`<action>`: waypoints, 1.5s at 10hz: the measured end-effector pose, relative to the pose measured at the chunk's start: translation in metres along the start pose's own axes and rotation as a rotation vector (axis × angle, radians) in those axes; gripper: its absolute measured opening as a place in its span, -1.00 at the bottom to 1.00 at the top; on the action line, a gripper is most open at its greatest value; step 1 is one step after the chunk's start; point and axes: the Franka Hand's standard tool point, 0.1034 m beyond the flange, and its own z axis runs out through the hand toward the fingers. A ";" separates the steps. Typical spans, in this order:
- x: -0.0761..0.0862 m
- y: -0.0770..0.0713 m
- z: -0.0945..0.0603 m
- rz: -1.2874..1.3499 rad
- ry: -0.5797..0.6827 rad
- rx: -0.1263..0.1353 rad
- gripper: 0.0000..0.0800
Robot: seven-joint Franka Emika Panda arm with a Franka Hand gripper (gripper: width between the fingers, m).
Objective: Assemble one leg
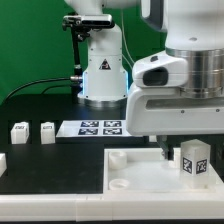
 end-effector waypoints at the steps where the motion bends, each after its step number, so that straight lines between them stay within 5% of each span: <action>1: -0.001 0.000 0.001 -0.124 -0.002 -0.002 0.62; 4: -0.001 0.001 0.001 -0.253 -0.003 -0.002 0.62; 5: -0.001 0.001 0.001 -0.252 -0.003 -0.002 0.40; 6: -0.001 0.001 0.001 -0.252 -0.003 -0.002 0.40; 7: -0.001 0.001 0.001 -0.243 -0.003 -0.001 -0.18; 10: -0.001 0.002 0.001 -0.218 -0.003 -0.002 -0.27; 13: 0.000 0.000 0.001 0.346 0.006 0.008 -0.27; 15: 0.002 0.001 0.001 0.600 -0.001 0.040 -0.27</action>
Offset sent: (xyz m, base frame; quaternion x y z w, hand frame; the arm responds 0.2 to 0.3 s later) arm 0.0000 0.0000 0.0000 0.0000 0.0000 -0.0899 0.9960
